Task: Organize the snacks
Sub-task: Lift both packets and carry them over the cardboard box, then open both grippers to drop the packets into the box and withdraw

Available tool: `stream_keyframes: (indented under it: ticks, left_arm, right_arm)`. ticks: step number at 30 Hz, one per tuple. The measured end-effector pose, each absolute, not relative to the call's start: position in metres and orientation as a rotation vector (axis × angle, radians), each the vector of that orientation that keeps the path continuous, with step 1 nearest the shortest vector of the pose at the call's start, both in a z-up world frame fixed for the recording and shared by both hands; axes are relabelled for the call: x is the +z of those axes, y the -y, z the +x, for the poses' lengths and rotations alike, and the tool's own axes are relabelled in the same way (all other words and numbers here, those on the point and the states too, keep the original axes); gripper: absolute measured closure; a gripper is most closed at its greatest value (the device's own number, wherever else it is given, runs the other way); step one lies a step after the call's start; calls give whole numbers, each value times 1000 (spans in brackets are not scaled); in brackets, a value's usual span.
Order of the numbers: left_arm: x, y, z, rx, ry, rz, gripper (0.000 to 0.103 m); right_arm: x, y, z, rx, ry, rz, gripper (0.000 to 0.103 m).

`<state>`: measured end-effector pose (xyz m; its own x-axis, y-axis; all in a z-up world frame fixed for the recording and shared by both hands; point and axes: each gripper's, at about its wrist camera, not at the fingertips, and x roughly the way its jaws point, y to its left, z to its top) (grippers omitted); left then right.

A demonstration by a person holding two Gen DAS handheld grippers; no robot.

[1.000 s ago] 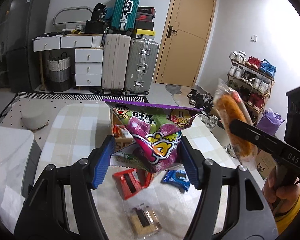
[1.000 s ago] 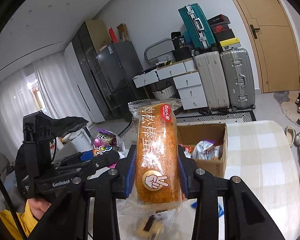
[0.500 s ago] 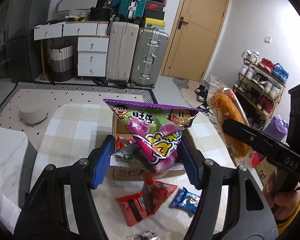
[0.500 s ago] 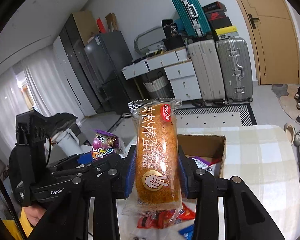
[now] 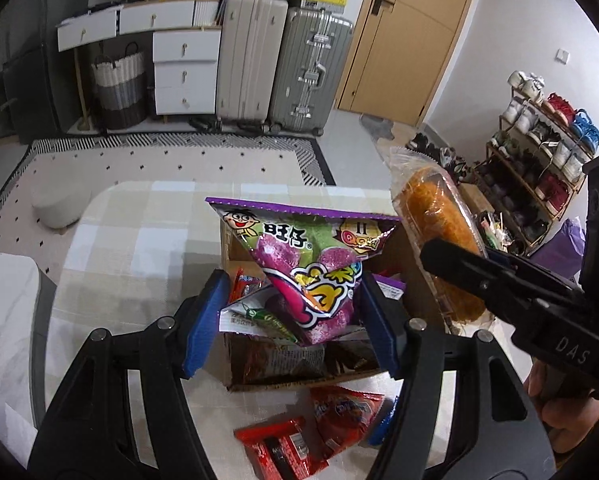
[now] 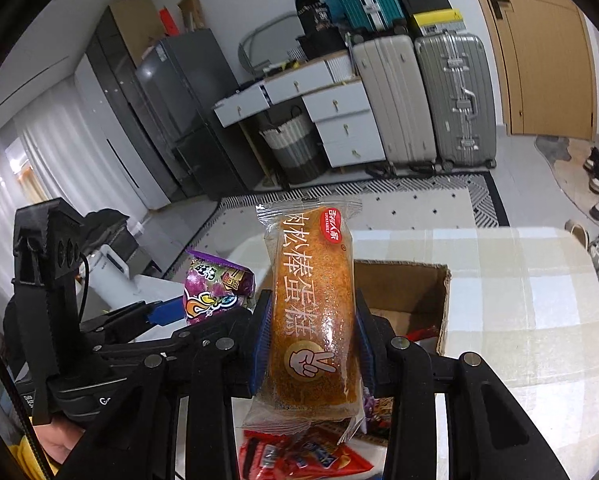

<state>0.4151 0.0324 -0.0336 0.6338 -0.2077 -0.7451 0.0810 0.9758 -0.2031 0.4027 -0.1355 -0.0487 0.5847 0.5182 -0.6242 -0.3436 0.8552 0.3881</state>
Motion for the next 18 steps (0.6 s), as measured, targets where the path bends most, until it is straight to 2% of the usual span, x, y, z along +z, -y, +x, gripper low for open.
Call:
stream_keyframes:
  ticks: [9, 18]
  left_arm:
    - [-70, -28, 449, -169, -936, -155, 41]
    - [-76, -40, 453, -173, -925, -176, 41]
  right_arm:
    - [-81, 132, 425, 494, -865, 238, 66]
    - [-93, 127, 431, 489, -894, 236, 66]
